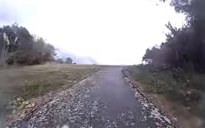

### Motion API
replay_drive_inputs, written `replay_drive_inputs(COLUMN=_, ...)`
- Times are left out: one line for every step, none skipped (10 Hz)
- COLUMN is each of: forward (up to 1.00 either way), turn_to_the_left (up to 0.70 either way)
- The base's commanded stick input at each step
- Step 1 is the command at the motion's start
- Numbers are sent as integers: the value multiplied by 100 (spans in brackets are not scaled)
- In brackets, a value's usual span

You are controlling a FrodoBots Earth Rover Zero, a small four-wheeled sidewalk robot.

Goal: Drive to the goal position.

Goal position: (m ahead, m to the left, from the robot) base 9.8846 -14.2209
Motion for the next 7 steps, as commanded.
replay_drive_inputs(forward=60, turn_to_the_left=-15)
replay_drive_inputs(forward=60, turn_to_the_left=-15)
replay_drive_inputs(forward=60, turn_to_the_left=-15)
replay_drive_inputs(forward=60, turn_to_the_left=-15)
replay_drive_inputs(forward=60, turn_to_the_left=-15)
replay_drive_inputs(forward=60, turn_to_the_left=-15)
replay_drive_inputs(forward=60, turn_to_the_left=-15)
